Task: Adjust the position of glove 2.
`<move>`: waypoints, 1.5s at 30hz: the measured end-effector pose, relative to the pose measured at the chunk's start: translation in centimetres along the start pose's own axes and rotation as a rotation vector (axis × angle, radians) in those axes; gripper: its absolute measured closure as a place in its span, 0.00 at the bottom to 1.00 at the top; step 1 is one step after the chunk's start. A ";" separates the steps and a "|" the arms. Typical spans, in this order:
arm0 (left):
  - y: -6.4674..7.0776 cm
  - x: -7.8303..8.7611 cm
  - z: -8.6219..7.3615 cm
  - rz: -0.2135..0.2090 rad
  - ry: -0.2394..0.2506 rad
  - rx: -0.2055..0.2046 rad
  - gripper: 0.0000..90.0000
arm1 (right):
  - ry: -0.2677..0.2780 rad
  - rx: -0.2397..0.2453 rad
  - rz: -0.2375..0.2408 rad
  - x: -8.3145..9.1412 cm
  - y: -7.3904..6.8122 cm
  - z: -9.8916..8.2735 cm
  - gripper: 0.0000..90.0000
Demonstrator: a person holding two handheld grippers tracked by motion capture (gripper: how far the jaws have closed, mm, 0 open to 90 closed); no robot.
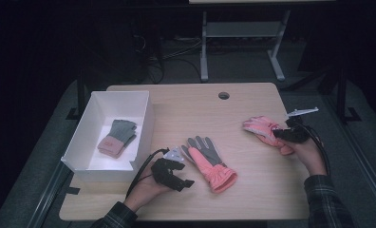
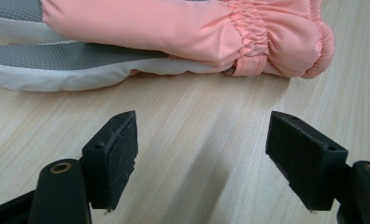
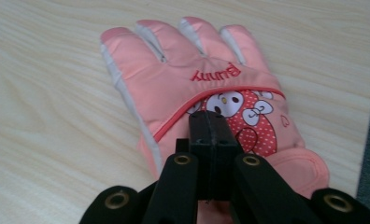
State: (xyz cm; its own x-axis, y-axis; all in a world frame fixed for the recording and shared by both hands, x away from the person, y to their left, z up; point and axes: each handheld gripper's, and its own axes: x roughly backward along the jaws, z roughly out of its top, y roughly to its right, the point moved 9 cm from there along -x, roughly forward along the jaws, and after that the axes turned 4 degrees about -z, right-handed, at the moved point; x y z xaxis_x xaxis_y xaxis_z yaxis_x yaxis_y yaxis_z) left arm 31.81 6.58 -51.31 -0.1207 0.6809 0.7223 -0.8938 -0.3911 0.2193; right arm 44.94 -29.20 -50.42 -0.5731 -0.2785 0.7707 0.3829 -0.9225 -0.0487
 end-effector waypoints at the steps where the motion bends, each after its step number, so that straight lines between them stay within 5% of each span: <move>1: 0.0 0.0 0.0 0.000 0.000 0.001 0.28 | -0.001 0.006 0.005 0.0 -0.2 0.0 1.00; 28: 0.2 0.1 0.0 -0.002 -0.008 -0.012 0.28 | -0.059 0.149 0.234 -0.4 -10.0 0.4 0.98; 33: 0.2 0.2 0.0 -0.001 -0.009 -0.012 0.28 | -0.048 0.149 0.223 -0.2 -10.2 0.7 0.92; 40: 0.2 0.2 0.0 0.002 -0.009 -0.009 0.28 | -0.067 0.059 0.193 0.5 -8.8 0.2 0.60; 45: 0.2 0.1 -0.1 0.002 -0.016 -0.011 0.28 | -0.079 0.086 0.146 -0.5 -9.1 0.0 0.55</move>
State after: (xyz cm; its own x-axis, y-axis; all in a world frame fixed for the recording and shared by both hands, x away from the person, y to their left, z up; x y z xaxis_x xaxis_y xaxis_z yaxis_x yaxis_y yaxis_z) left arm 31.60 6.65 -51.22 -0.1160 0.6703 0.7330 -0.8984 -0.3855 0.2104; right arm 41.76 -20.62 -50.38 -0.4491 -0.3829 0.8073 0.5207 -0.8464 -0.1118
